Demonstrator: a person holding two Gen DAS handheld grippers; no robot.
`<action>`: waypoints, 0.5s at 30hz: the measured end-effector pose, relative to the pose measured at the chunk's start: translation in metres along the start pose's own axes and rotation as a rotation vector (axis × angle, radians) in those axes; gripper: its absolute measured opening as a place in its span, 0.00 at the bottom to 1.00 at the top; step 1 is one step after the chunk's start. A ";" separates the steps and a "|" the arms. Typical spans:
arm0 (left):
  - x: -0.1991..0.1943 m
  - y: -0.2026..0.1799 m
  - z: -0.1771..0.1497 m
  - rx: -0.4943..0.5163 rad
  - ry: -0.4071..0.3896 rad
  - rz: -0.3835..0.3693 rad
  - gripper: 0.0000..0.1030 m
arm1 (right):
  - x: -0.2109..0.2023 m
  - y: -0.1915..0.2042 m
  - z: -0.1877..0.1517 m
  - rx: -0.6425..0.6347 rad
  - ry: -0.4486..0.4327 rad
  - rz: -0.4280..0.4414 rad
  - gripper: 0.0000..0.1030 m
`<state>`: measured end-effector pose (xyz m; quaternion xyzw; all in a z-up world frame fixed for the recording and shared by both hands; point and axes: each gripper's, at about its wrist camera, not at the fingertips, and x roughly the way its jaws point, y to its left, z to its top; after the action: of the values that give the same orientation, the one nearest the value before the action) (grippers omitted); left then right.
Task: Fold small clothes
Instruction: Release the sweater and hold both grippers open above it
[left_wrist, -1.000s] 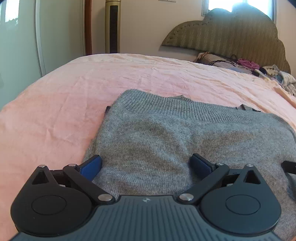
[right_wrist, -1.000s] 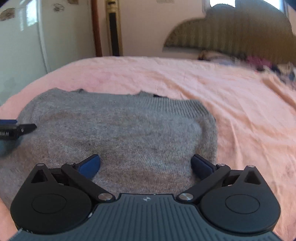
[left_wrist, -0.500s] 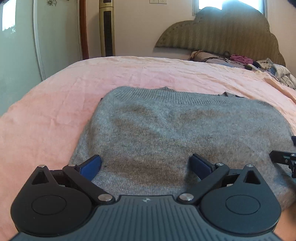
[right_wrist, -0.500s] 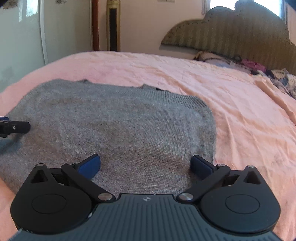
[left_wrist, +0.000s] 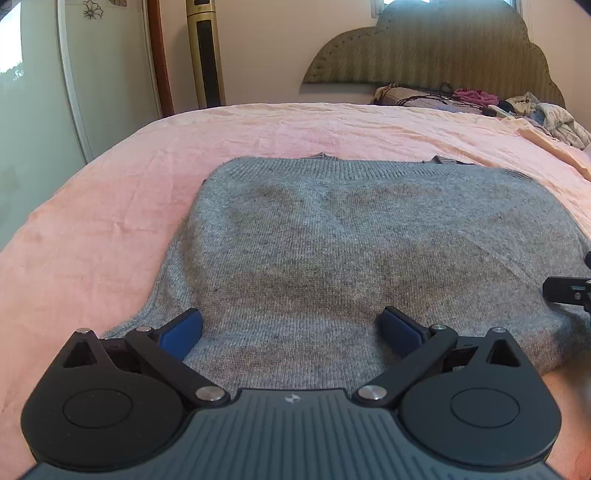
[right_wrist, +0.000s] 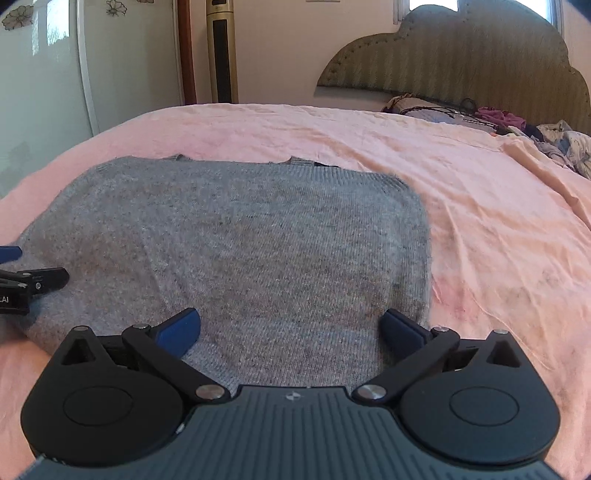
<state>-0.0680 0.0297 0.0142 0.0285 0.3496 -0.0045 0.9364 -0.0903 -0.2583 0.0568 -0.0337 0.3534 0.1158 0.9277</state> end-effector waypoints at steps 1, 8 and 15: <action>0.000 0.000 0.000 -0.002 -0.002 0.000 1.00 | -0.003 0.001 0.001 0.009 0.003 0.006 1.00; 0.000 -0.001 0.000 -0.004 -0.005 0.001 1.00 | -0.004 0.008 -0.007 0.011 0.012 -0.013 1.00; -0.001 0.000 0.000 -0.005 -0.006 -0.001 1.00 | -0.008 0.017 -0.016 -0.002 -0.020 -0.001 1.00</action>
<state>-0.0686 0.0300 0.0145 0.0260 0.3467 -0.0041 0.9376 -0.1103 -0.2455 0.0500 -0.0336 0.3441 0.1162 0.9311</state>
